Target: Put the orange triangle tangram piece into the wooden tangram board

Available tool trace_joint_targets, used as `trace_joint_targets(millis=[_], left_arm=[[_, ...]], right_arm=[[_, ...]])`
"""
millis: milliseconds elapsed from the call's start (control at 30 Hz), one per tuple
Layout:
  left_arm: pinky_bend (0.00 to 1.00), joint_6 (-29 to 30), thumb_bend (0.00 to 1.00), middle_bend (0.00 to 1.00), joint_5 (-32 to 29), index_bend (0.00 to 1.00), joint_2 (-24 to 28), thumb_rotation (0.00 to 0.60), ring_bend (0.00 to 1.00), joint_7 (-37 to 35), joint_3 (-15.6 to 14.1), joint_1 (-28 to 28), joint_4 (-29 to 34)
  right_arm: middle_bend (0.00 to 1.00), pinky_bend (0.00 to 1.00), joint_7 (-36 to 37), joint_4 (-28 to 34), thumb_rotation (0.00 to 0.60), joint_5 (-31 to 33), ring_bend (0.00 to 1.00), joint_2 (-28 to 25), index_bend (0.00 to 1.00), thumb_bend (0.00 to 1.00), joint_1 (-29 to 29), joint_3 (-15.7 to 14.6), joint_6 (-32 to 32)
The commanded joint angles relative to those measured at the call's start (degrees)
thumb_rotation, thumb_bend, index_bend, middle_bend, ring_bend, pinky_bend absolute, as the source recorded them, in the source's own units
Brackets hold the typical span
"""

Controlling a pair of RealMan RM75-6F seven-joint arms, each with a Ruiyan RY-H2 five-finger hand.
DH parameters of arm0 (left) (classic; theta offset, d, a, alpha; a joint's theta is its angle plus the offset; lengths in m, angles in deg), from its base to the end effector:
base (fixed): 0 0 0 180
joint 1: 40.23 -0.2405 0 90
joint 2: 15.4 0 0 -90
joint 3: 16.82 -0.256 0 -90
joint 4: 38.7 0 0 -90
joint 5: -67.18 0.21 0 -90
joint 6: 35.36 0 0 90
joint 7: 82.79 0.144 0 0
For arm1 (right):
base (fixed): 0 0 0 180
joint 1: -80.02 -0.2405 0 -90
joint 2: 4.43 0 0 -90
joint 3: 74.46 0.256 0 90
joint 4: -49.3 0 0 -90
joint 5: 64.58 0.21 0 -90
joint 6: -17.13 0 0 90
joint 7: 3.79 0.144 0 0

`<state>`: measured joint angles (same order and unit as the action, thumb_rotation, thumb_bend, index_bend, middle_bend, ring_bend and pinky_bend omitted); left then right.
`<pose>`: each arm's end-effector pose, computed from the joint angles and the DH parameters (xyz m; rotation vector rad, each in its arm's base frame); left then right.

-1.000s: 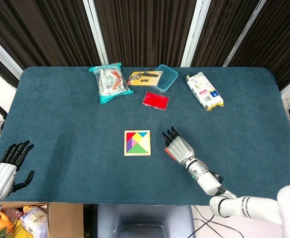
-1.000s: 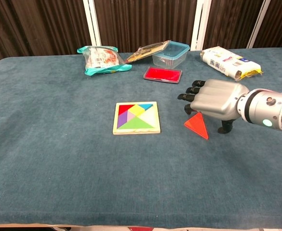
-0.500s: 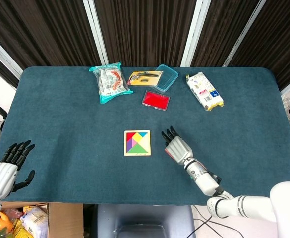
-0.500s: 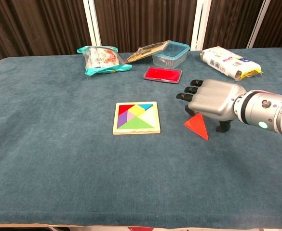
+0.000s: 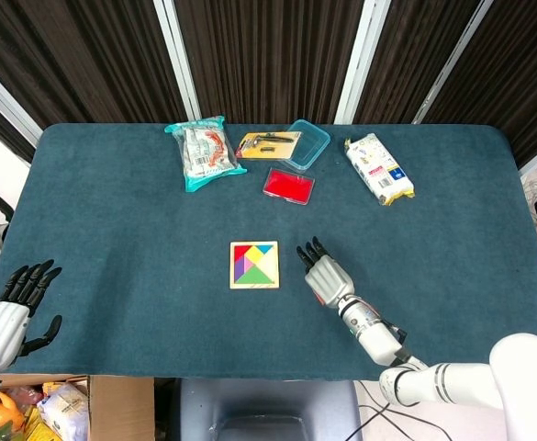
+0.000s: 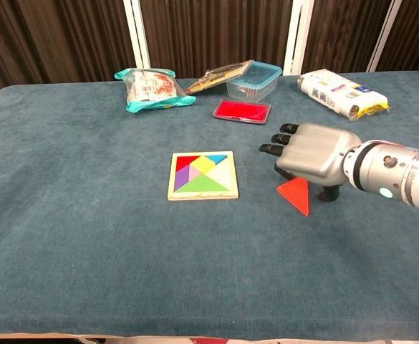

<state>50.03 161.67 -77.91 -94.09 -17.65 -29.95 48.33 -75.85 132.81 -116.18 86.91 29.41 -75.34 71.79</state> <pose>-0.3004 0.1966 0.1602 -1.5740 -0.8966 -1.0537 -0.1574 -0.3299 -0.0524 2.1489 -0.0614 0.2212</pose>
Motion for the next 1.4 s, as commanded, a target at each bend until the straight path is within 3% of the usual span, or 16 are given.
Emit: trace_joint_targets(millis=[33, 500, 900, 1133, 1400], left_arm=[[0.05, 0.0, 0.48, 0.00, 0.1, 0.00, 0.0, 0.600, 0.00, -0.1, 0.0, 0.0, -0.1], [0.05, 0.0, 0.48, 0.00, 0.3, 0.00, -0.1, 0.600, 0.00, -0.3, -0.1, 0.1, -0.2], [0.05, -0.2, 0.48, 0.00, -0.1, 0.00, 0.0, 0.600, 0.00, -0.3, 0.0, 0.1, -0.1], [0.05, -0.2, 0.48, 0.00, -0.2, 0.00, 0.2, 0.600, 0.00, -0.5, 0.1, 0.1, -0.1], [0.05, -1.3, 0.48, 0.00, -0.1, 0.00, 0.0, 0.600, 0.00, -0.5, 0.0, 0.8, -0.4]], right_arm=[[0.00, 0.00, -0.1, -0.2, 0.600, -0.1, 0.00, 0.3, 0.56, 0.37, -0.1, -0.3, 0.5], [0.00, 0.00, -0.2, 0.5, 0.600, 1.0, 0.00, 0.5, 0.69, 0.42, -0.4, -0.4, 3.8], [0.00, 0.00, 0.5, 2.2, 0.600, 0.5, 0.00, -0.6, 0.69, 0.42, -3.4, 4.2, 6.0], [0.00, 0.00, 2.5, -8.2, 0.600, -7.8, 0.00, 3.9, 0.69, 0.42, -7.6, 5.1, 4.1], [0.00, 0.01, 10.2, -22.6, 0.600, -16.1, 0.00, 11.7, 0.69, 0.42, -11.3, 4.2, -1.1]])
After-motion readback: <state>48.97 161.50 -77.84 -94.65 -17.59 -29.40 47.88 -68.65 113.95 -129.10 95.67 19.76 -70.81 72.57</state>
